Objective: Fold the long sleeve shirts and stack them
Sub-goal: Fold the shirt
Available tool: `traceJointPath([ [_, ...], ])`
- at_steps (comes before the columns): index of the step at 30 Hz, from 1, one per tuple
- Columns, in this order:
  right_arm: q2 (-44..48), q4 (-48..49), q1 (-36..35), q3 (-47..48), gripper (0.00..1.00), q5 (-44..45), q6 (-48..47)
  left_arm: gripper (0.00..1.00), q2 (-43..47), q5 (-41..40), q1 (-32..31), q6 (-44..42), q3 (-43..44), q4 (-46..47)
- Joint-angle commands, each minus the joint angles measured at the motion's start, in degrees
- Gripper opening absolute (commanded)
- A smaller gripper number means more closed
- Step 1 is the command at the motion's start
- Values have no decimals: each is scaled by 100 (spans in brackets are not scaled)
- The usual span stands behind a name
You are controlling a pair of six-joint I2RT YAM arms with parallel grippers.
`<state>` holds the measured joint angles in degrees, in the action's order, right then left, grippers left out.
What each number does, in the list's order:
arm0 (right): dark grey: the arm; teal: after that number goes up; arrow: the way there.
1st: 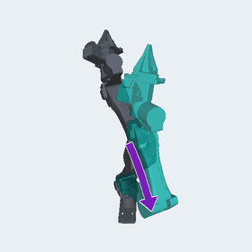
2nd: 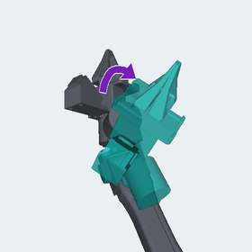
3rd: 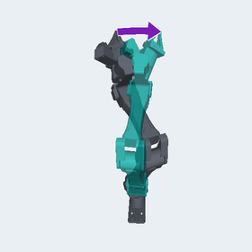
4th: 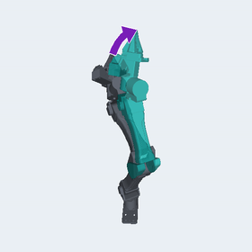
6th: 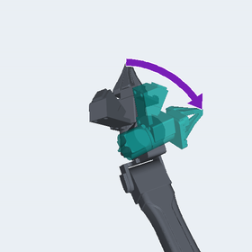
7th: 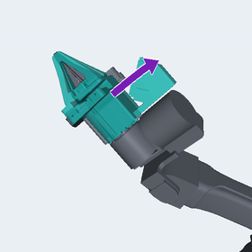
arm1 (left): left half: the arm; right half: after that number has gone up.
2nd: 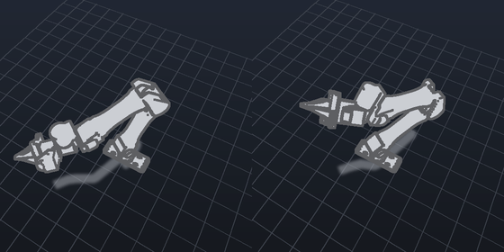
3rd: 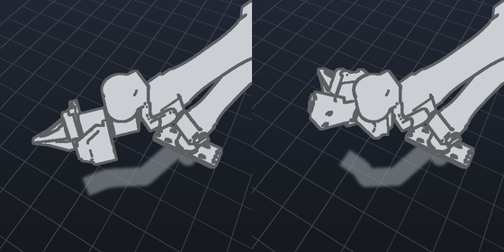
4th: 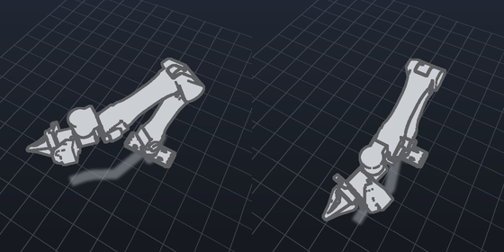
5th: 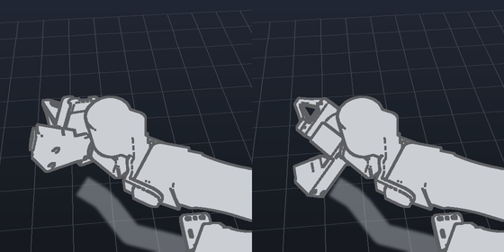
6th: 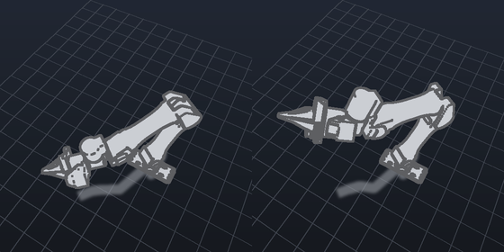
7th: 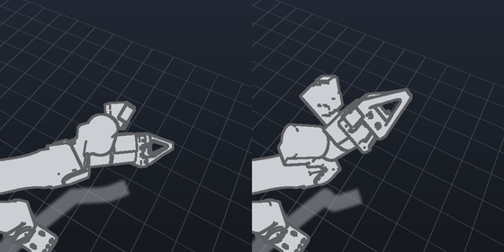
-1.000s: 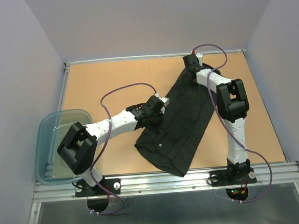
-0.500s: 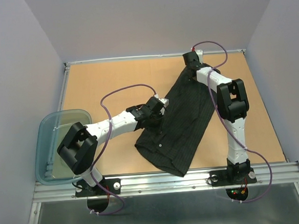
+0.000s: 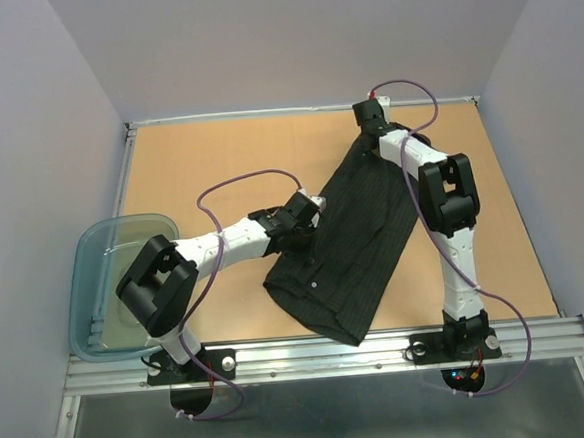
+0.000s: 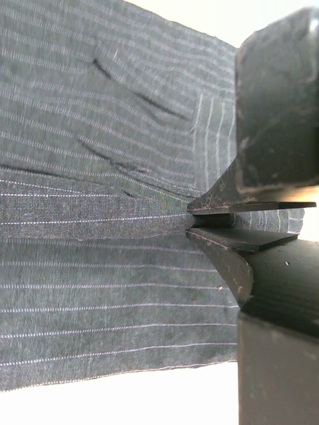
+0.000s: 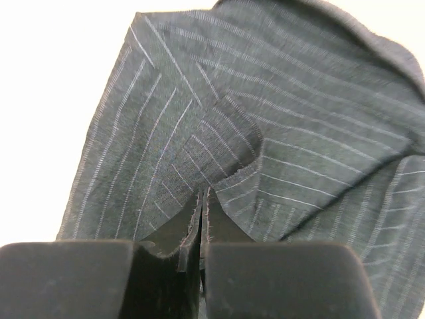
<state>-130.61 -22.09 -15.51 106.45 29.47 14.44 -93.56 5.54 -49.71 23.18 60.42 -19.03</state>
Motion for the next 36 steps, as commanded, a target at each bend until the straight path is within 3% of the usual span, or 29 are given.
traceJointPath([
  [1,-237,117,-14,359,2,-73,85,23,-162,52,137,90,-180,-110],
  [4,-237,117,-14,306,9,-39,86,28,-224,0,190,108,-163,-128],
  [5,-202,117,-14,236,16,-3,86,32,-198,-61,199,108,-110,-154],
  [7,-106,117,-14,174,24,41,77,48,-172,-114,190,108,-40,-198],
  [10,210,126,-5,69,42,-29,33,63,-66,-246,199,64,153,-373],
  [14,720,117,13,-19,55,-310,-55,74,206,-264,181,3,408,-619],
  [21,1529,213,267,-704,55,-1970,463,64,620,341,94,-278,945,-533],
  [24,1687,580,452,-1266,52,-2902,708,58,471,605,15,-506,998,-200],
  [25,1731,722,574,-1459,52,-3573,771,56,383,737,-12,-568,998,-137],
  [32,1794,2874,1269,-3085,49,-5986,1491,33,-461,1651,-21,-1087,453,567],
  [36,1391,4464,1664,-3736,48,-6945,2141,27,-786,1923,-21,-1280,163,567],
])
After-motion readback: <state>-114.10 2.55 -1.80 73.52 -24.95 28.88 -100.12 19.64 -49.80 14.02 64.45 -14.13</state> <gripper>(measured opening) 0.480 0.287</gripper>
